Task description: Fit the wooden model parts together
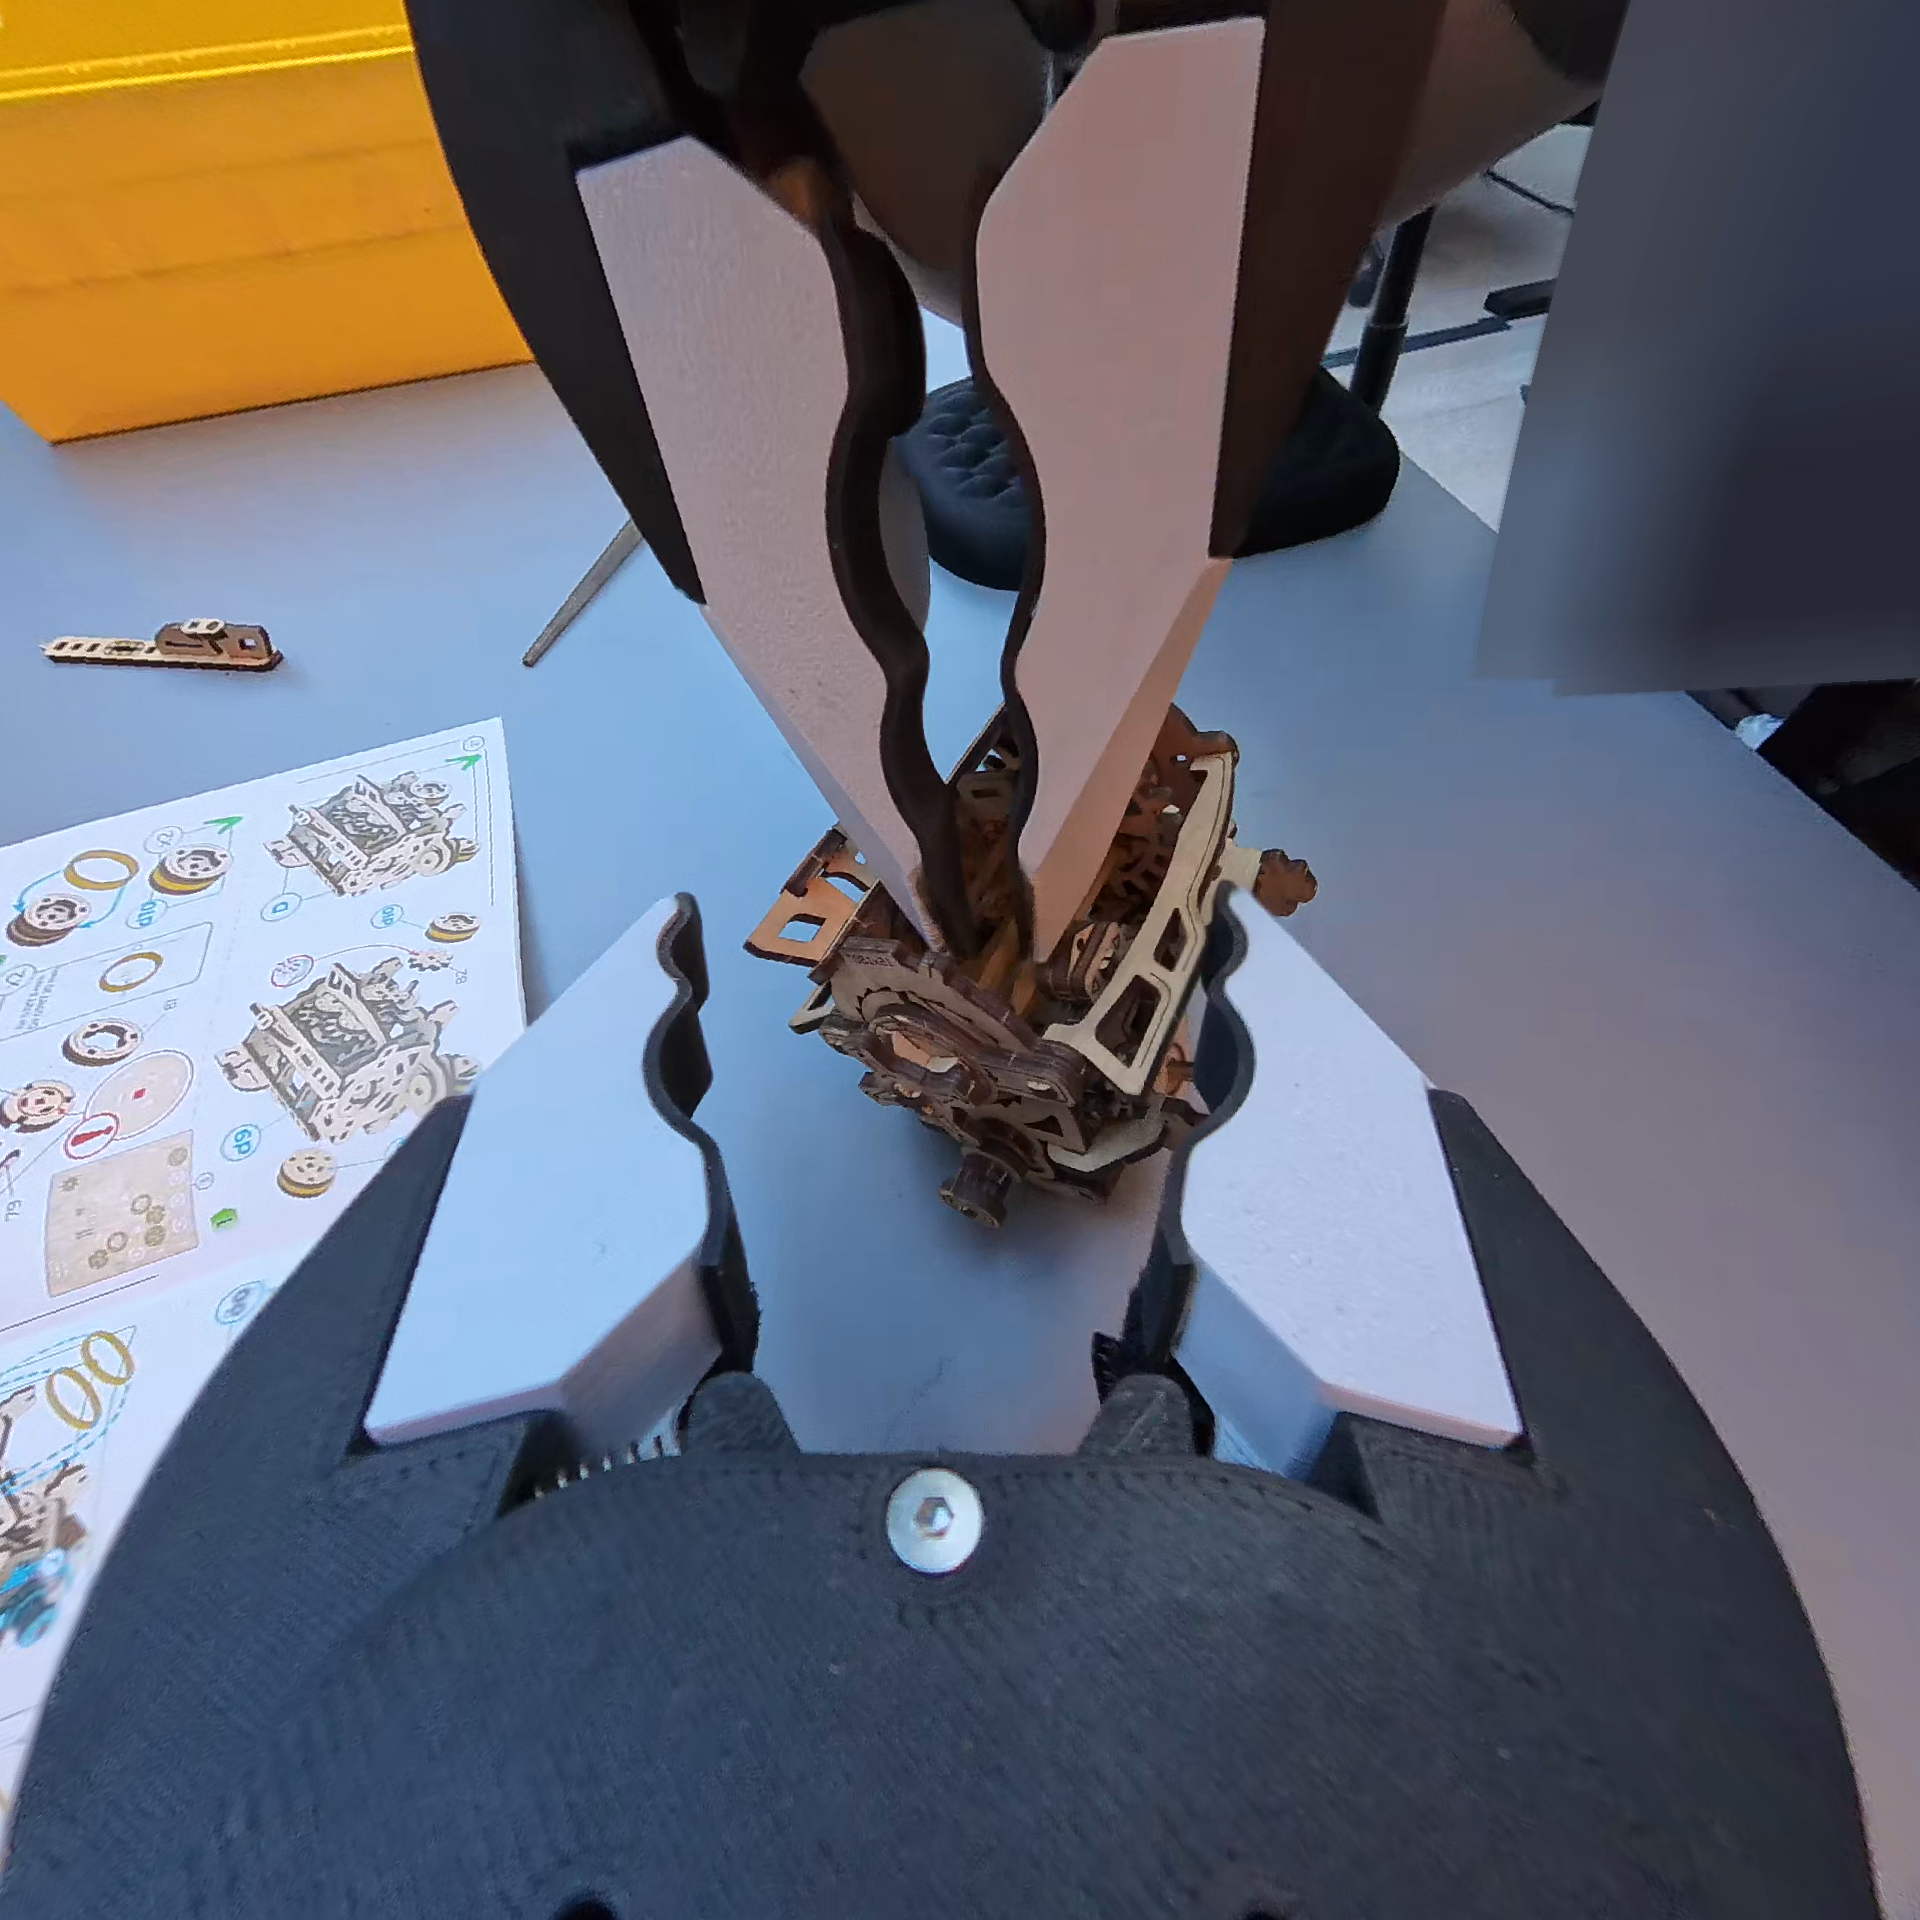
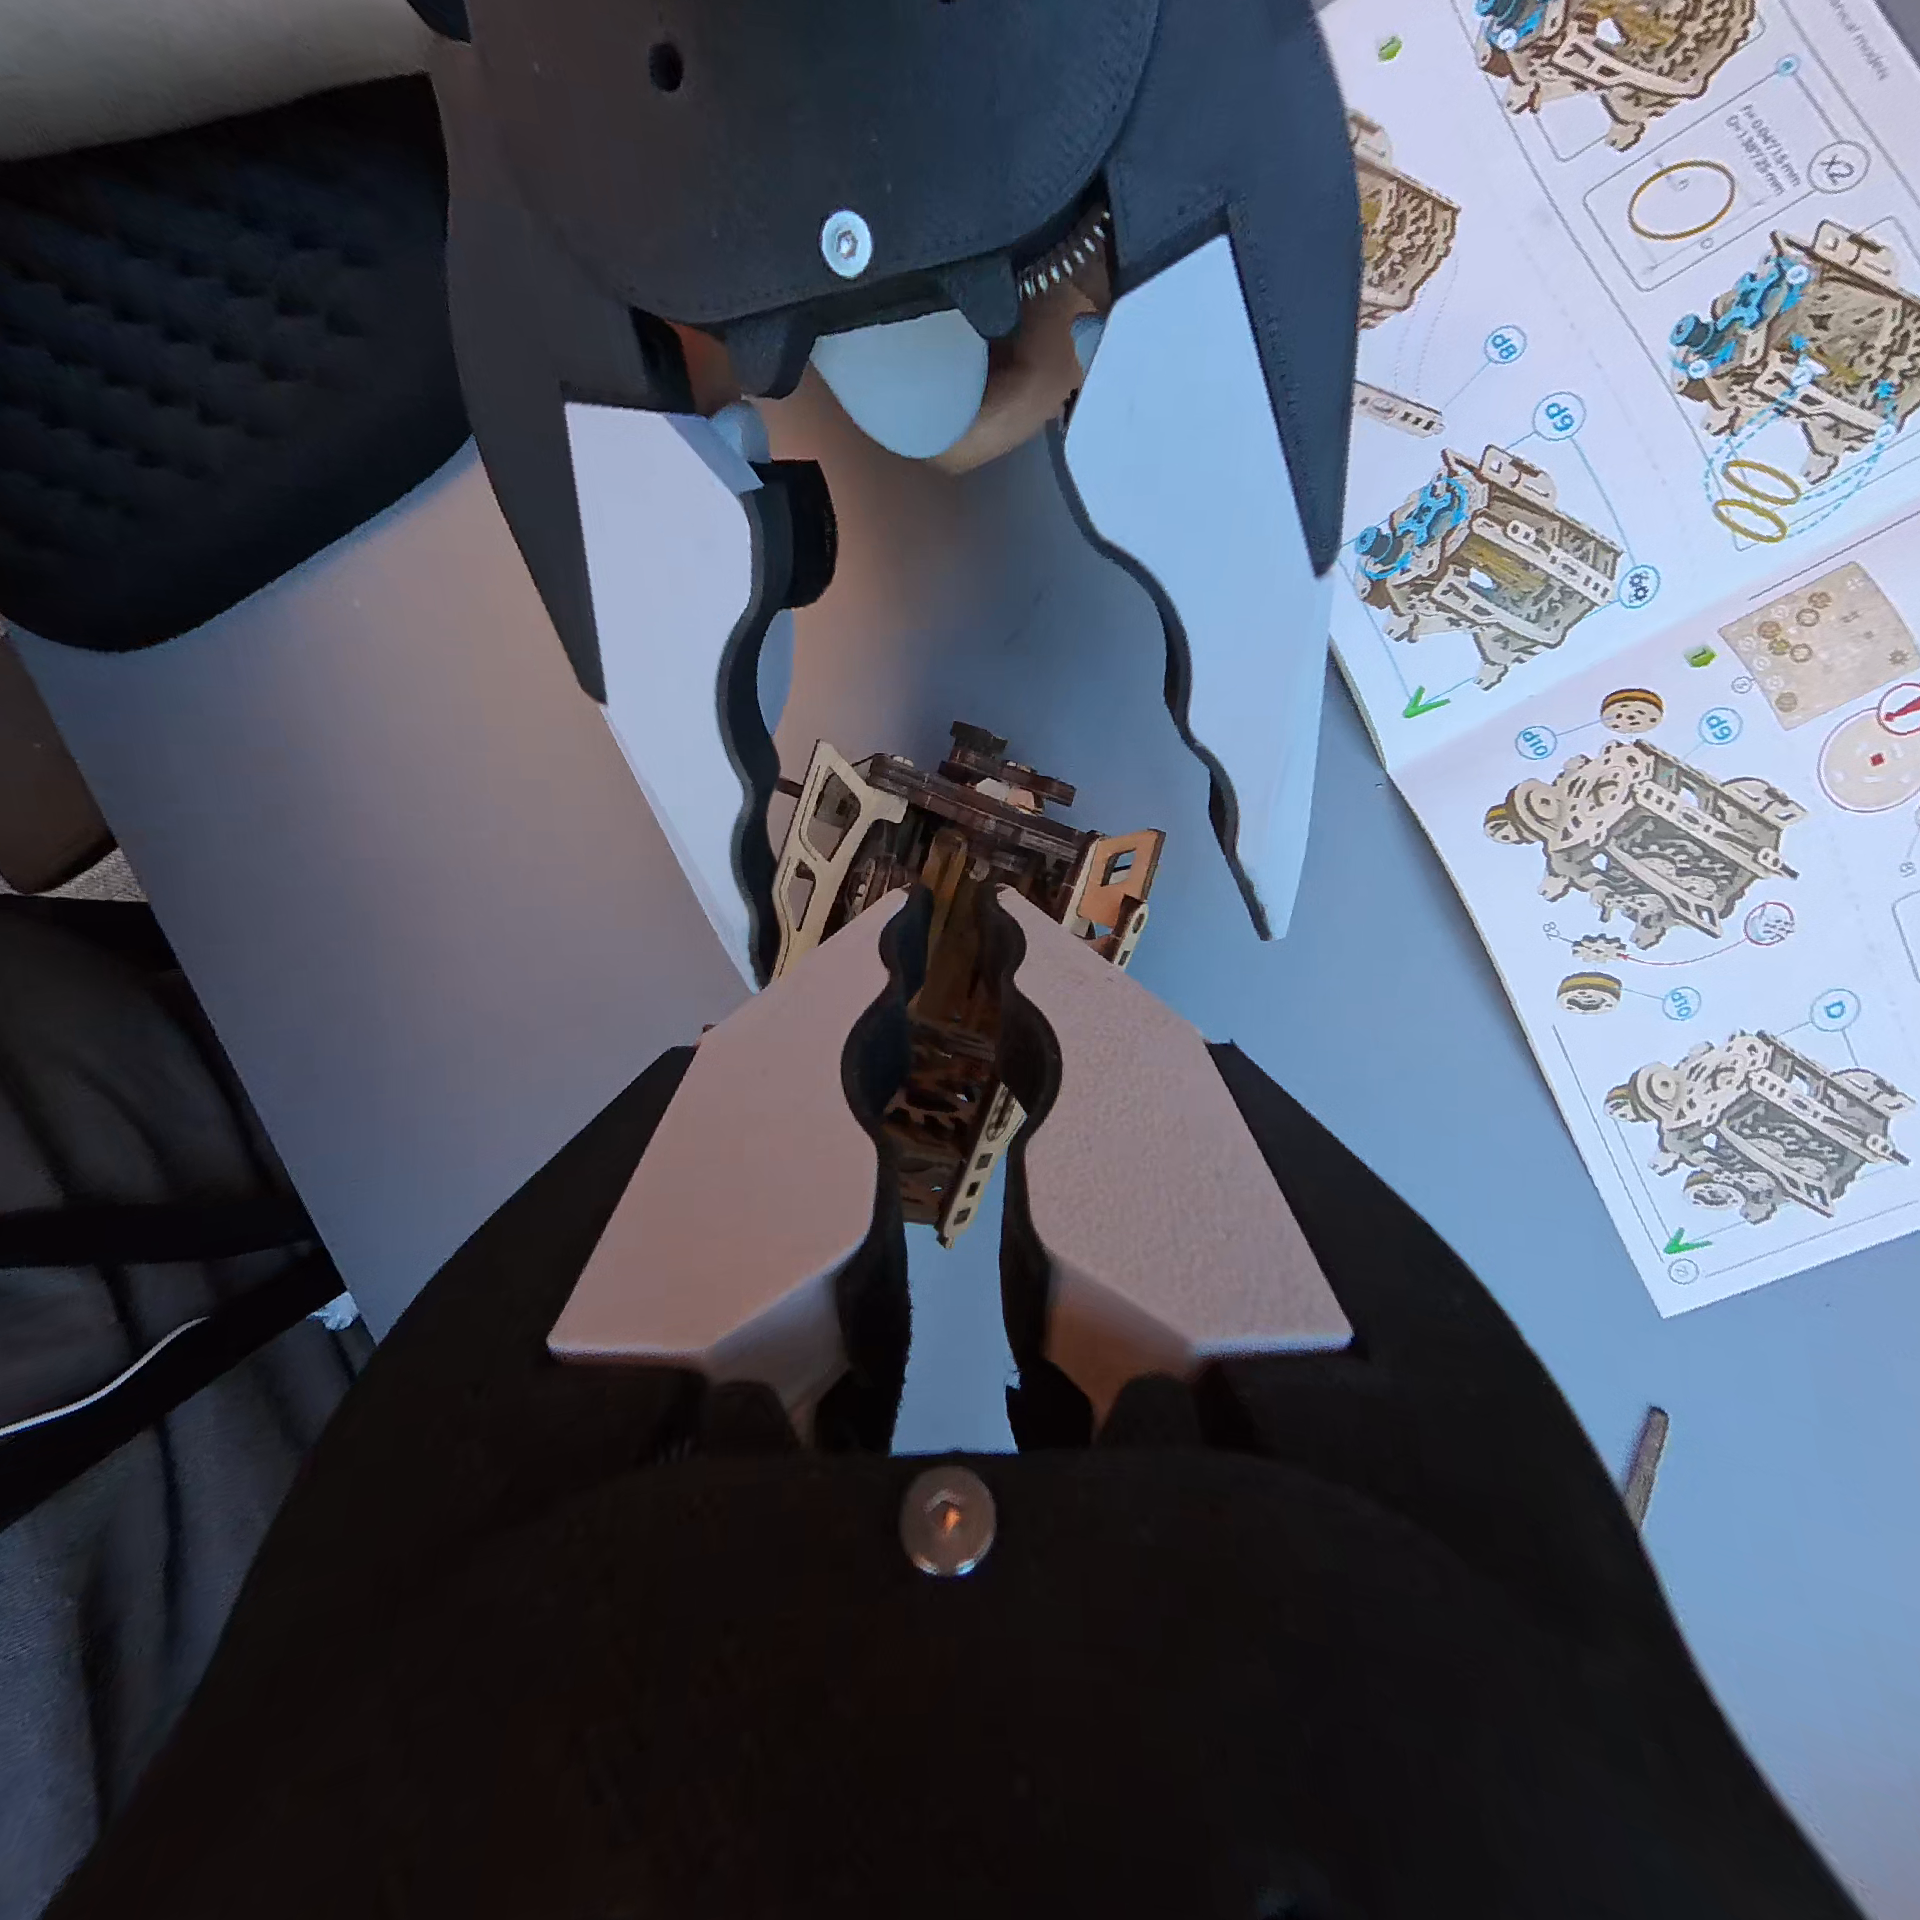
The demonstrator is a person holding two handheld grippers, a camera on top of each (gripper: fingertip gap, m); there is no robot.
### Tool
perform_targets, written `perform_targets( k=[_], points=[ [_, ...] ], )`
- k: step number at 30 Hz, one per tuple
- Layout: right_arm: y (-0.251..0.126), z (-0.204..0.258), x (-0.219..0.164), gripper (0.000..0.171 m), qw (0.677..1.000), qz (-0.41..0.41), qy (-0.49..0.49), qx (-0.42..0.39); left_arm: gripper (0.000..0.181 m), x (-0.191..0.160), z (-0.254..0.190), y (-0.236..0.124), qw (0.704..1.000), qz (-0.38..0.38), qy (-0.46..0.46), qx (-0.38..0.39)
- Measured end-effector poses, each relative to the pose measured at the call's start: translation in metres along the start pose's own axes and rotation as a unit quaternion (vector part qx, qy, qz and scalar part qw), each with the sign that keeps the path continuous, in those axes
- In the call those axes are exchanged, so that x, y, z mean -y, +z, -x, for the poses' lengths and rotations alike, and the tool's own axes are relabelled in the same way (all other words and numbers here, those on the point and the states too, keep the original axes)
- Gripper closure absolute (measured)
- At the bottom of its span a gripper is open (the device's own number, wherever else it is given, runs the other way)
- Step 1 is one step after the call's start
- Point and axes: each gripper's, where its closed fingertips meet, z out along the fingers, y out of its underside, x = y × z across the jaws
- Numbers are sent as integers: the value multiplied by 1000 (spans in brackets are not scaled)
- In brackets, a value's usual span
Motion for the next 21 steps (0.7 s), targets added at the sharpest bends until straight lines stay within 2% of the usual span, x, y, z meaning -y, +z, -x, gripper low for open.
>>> perform_targets(
  k=[4,21],
  points=[
    [3,-3,0,169,1000,3,-2,-26,97,-1,-3,5,1000,-13,-12,-9],
    [3,-5,-6,171,992,28,-19,-118,98,0,-6,6,1000,-15,5,8]
  ],
)
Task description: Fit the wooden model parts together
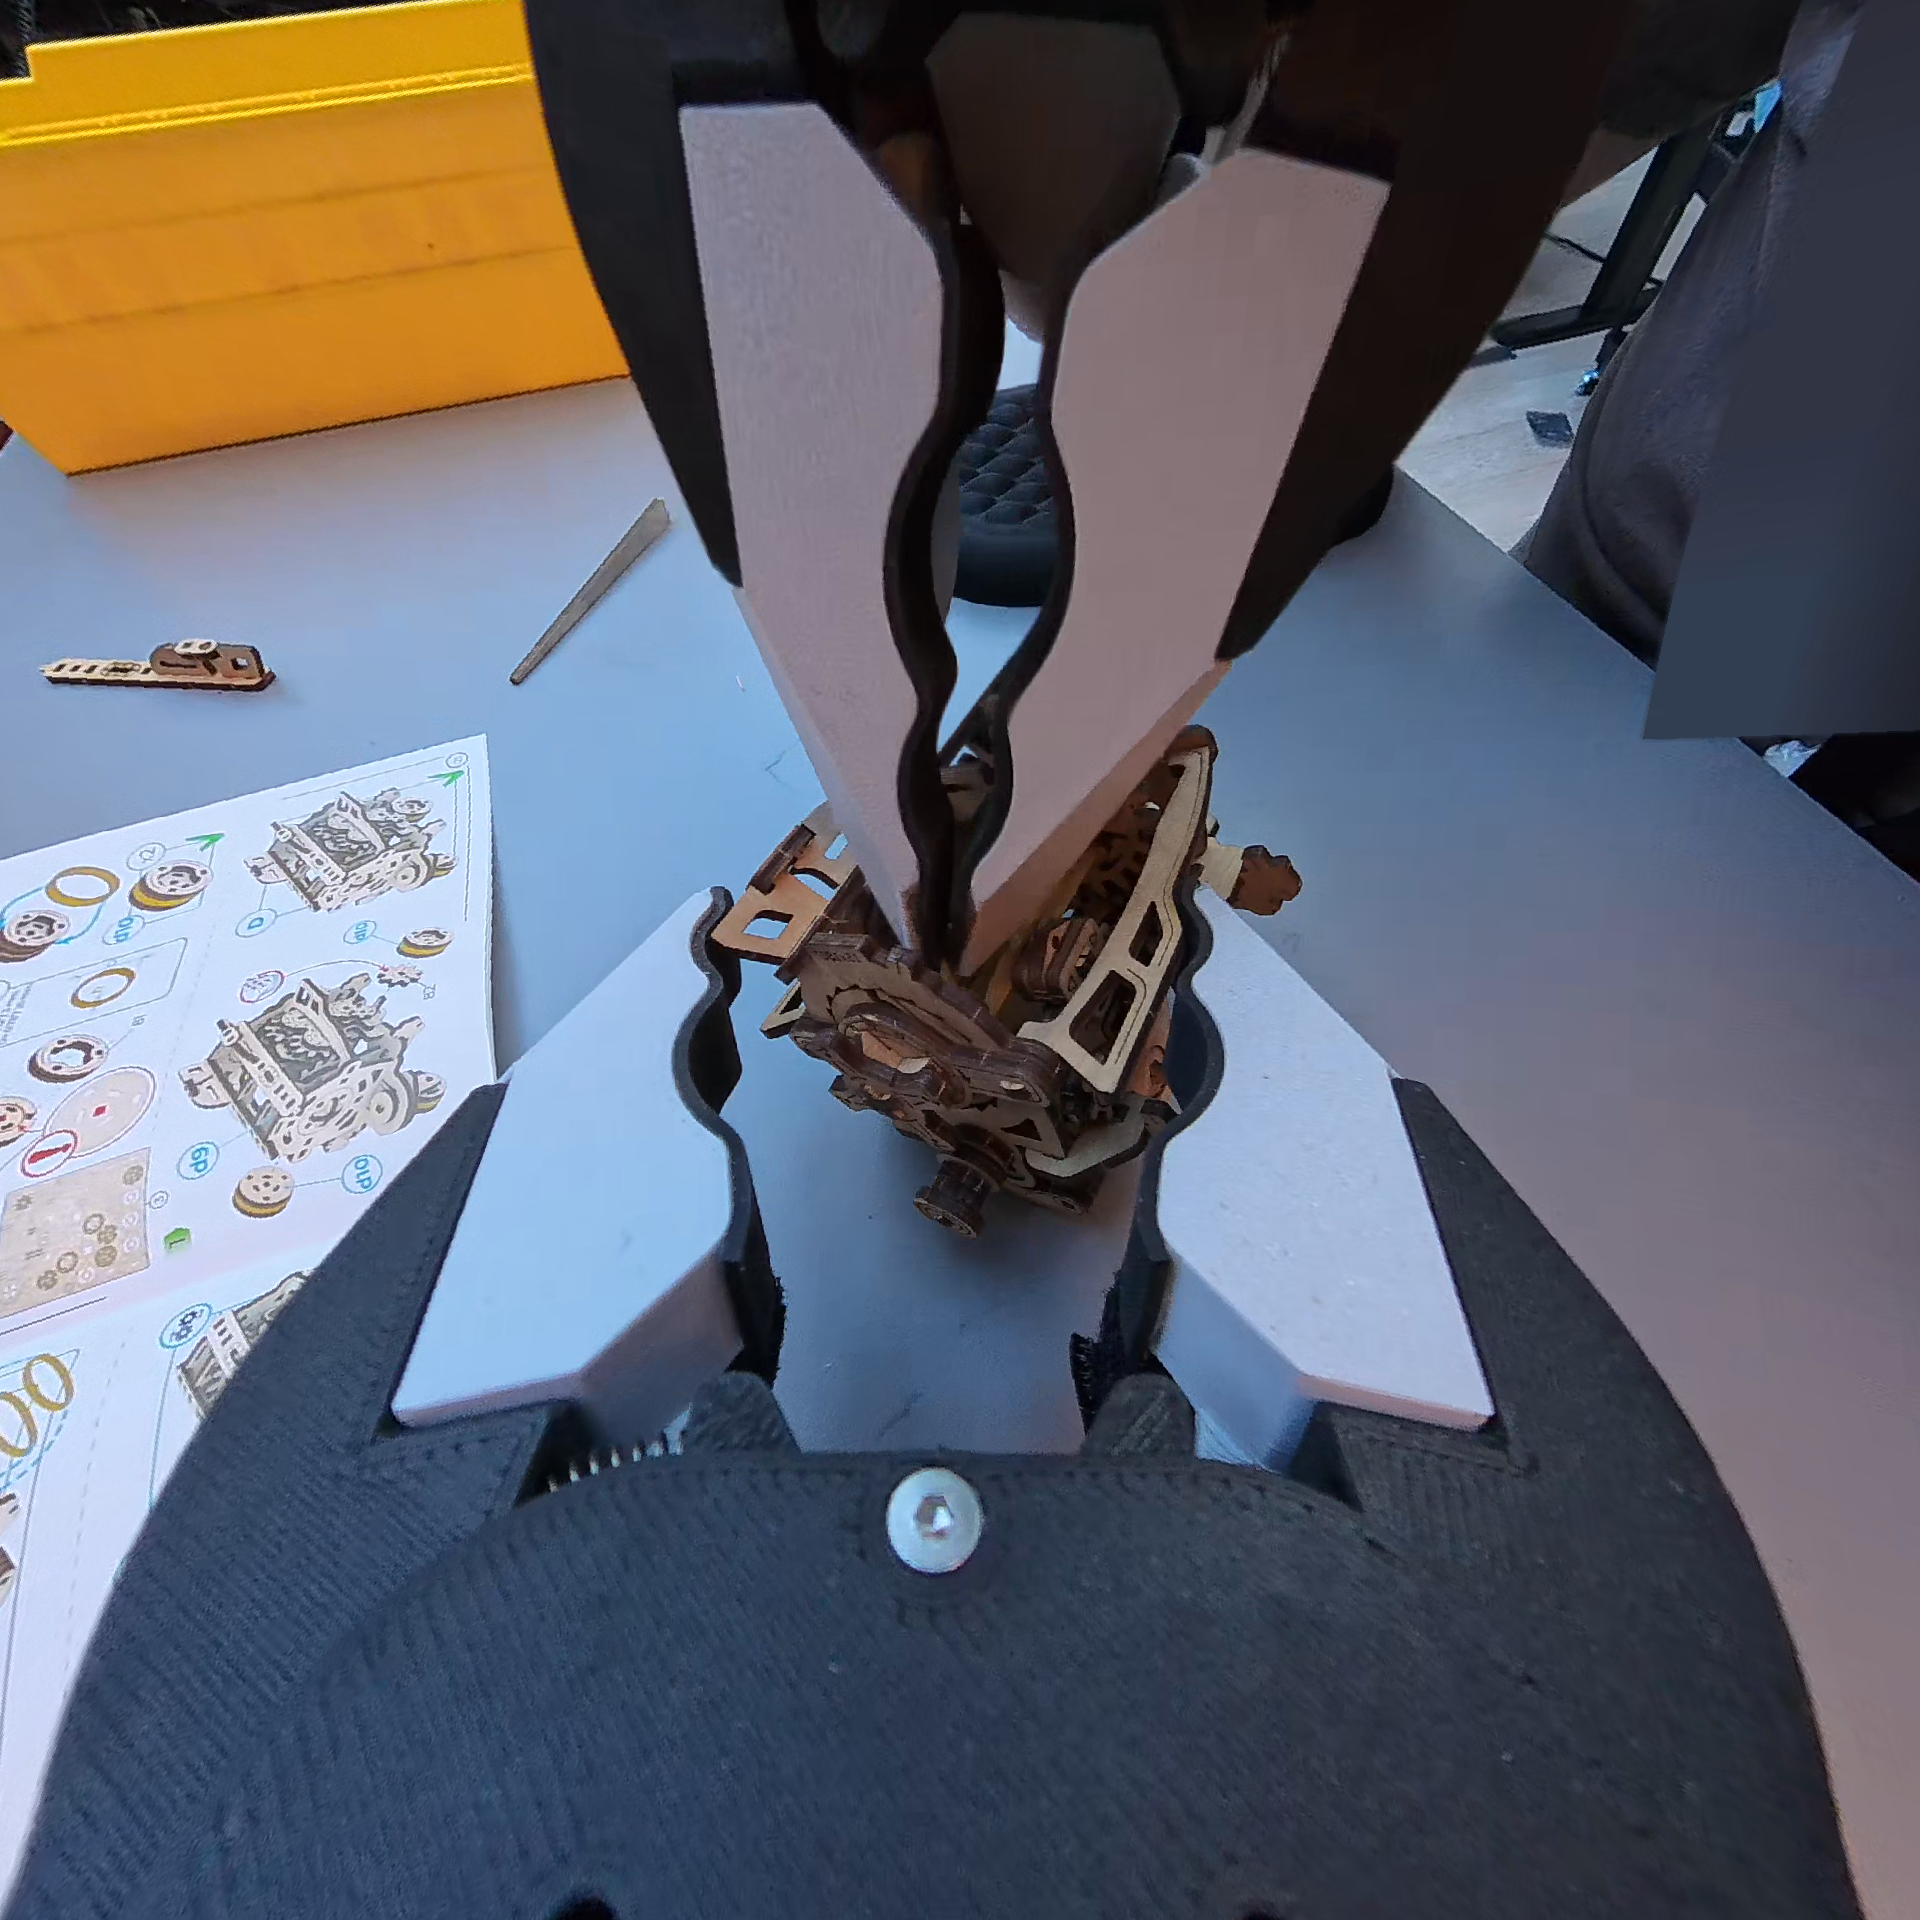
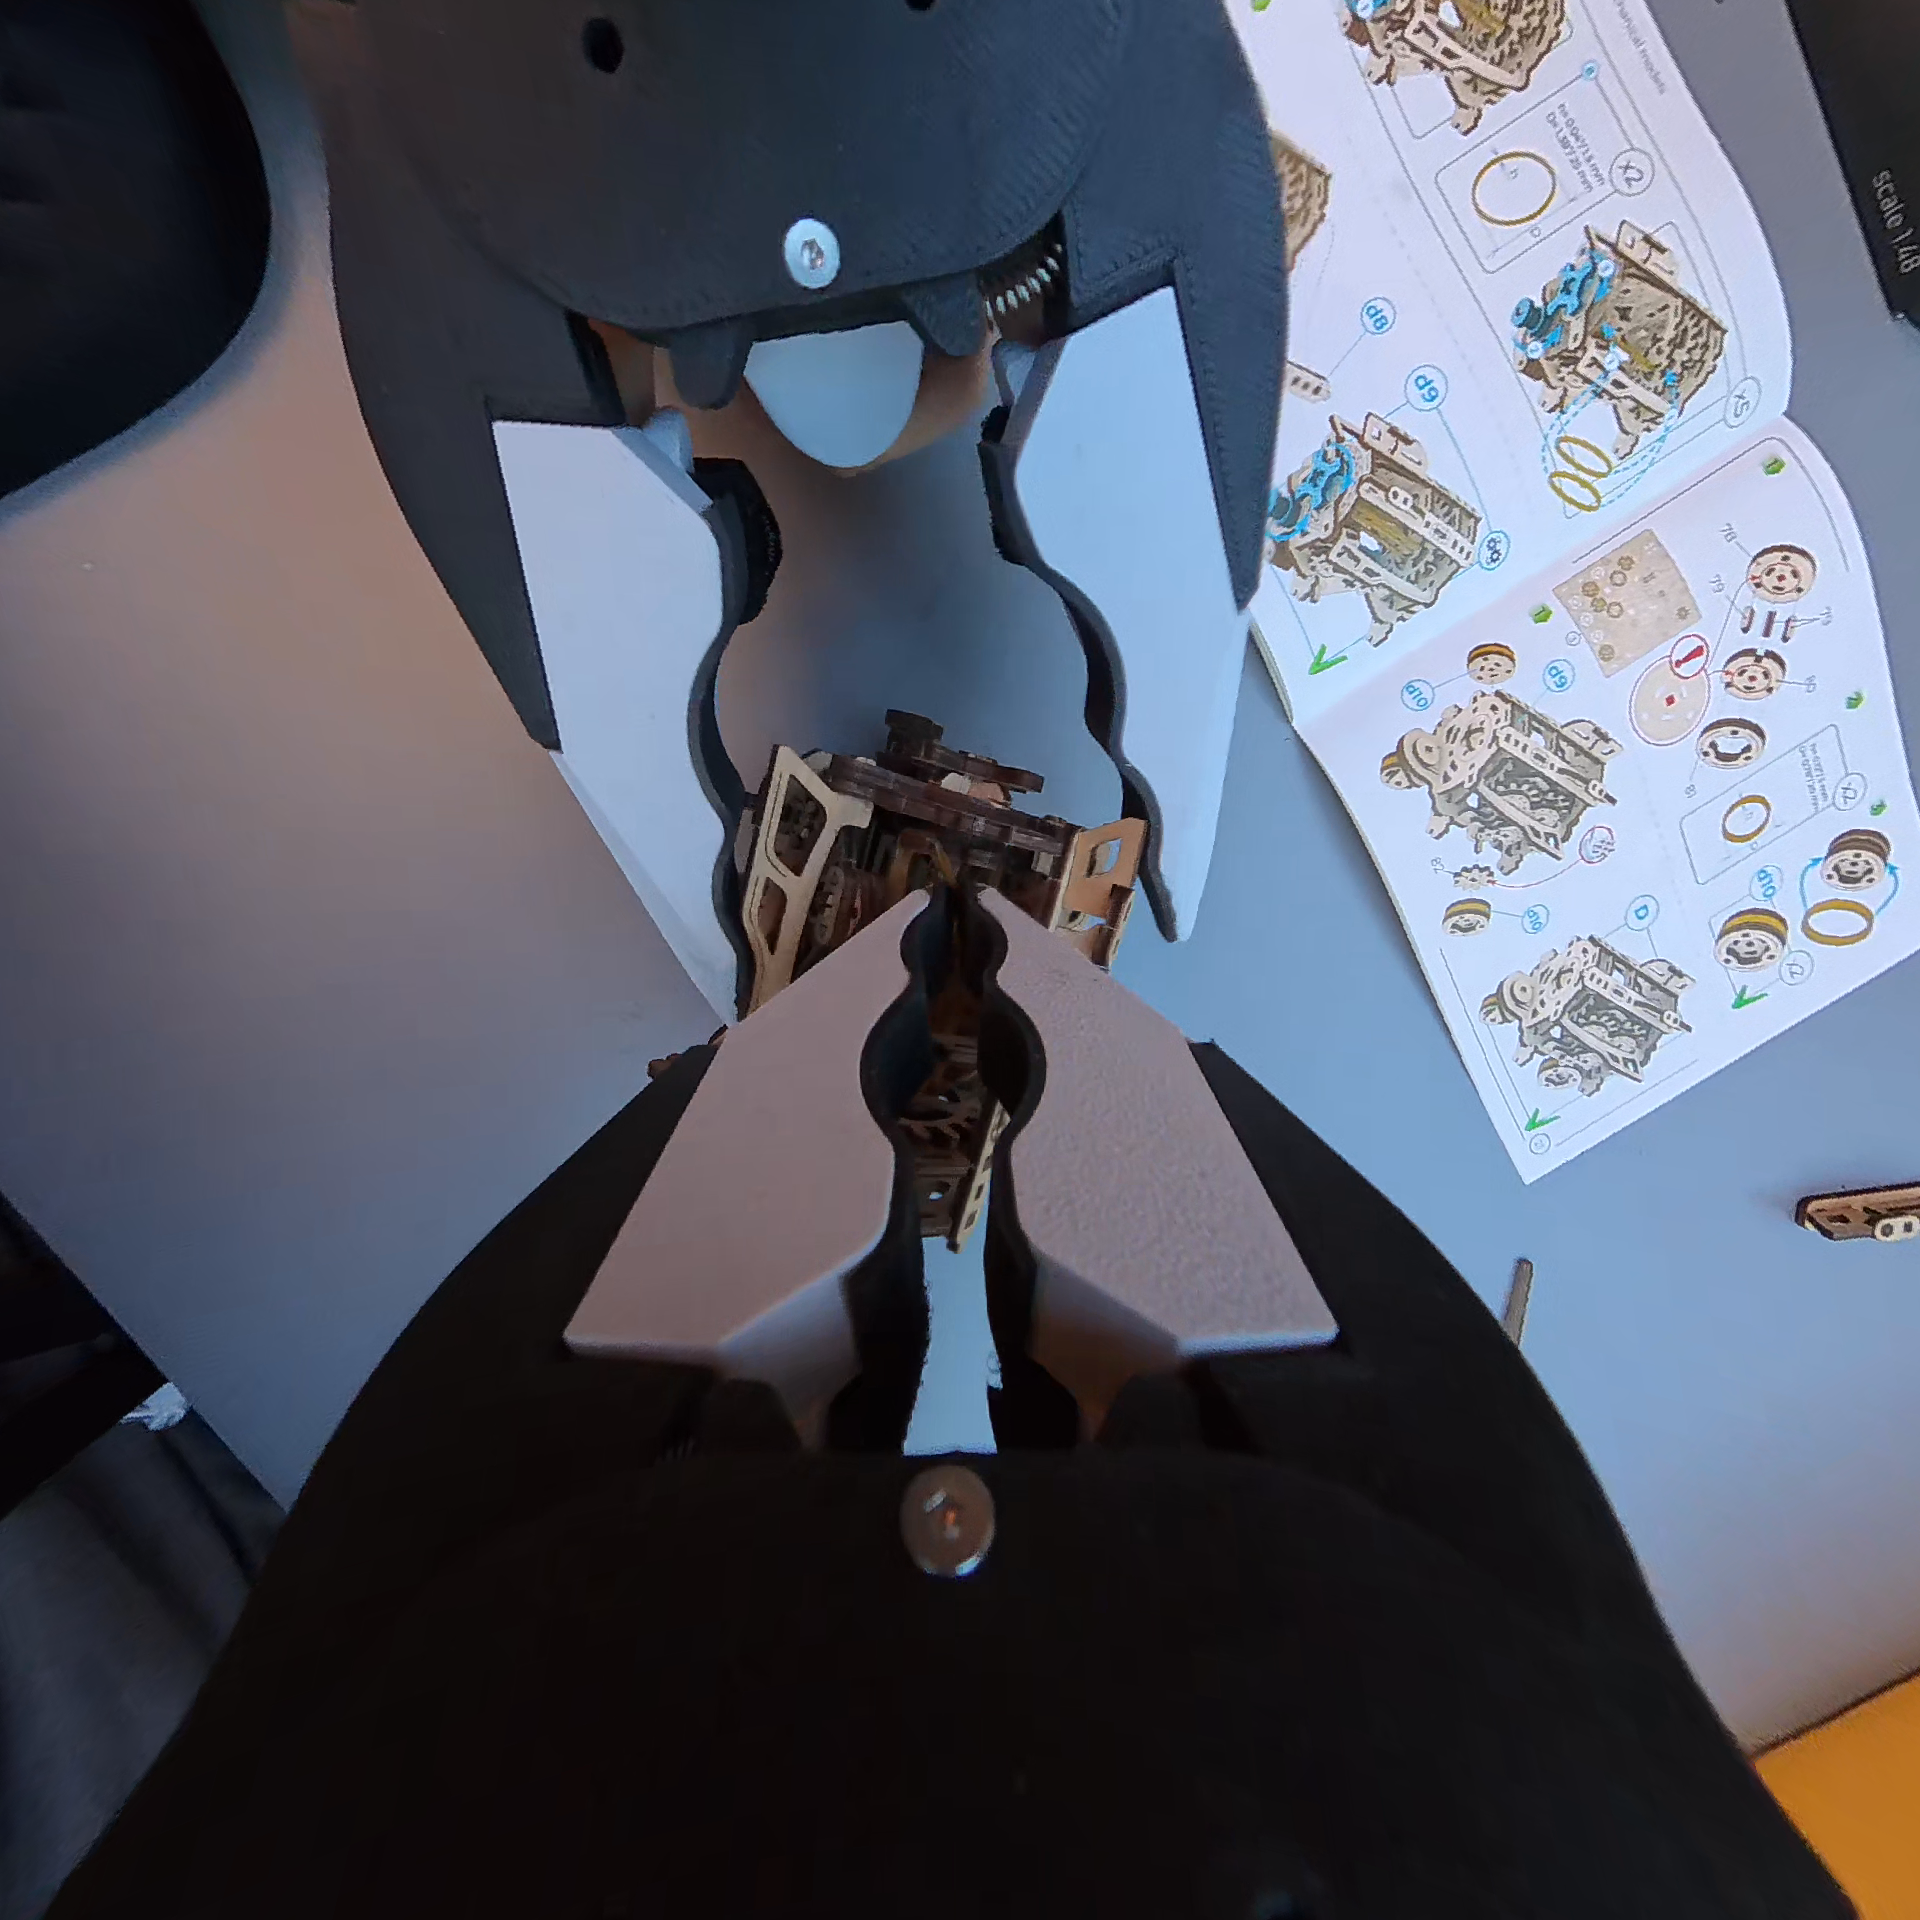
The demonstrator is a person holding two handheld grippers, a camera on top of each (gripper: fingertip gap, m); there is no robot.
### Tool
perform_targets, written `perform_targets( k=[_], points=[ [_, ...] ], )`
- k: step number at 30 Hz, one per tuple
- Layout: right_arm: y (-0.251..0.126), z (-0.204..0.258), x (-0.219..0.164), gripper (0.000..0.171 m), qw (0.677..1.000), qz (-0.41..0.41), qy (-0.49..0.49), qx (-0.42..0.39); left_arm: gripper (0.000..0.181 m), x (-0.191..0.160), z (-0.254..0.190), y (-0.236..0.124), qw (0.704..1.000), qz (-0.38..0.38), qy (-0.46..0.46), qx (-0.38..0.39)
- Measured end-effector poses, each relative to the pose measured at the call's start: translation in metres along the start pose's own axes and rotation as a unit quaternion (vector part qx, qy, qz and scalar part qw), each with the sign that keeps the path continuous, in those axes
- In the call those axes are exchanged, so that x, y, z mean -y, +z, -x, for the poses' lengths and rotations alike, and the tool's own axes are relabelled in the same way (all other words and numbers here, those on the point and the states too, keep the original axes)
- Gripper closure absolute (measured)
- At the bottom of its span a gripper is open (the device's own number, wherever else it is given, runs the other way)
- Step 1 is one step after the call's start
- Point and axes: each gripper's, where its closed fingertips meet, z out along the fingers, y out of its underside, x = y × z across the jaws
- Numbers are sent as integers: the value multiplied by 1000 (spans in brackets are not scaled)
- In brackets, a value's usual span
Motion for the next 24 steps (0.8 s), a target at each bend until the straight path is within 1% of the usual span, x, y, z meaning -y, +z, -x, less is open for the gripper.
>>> perform_targets(
  k=[5,8,18,22,24],
  points=[
    [0,5,2,171,1000,-2,-13,14,98,-1,0,-1,1000,1,2,8],
    [1,5,-1,171,999,9,-33,11,98,0,0,-1,1000,1,1,7],
    [-1,9,-9,171,996,36,-74,42,98,0,-2,1,1000,2,4,3],
    [-1,10,-7,171,995,36,-80,54,98,0,-4,1,1000,2,5,0],
    [-4,8,-2,171,994,18,-91,49,98,0,-4,1,1000,2,5,0]
  ],
)
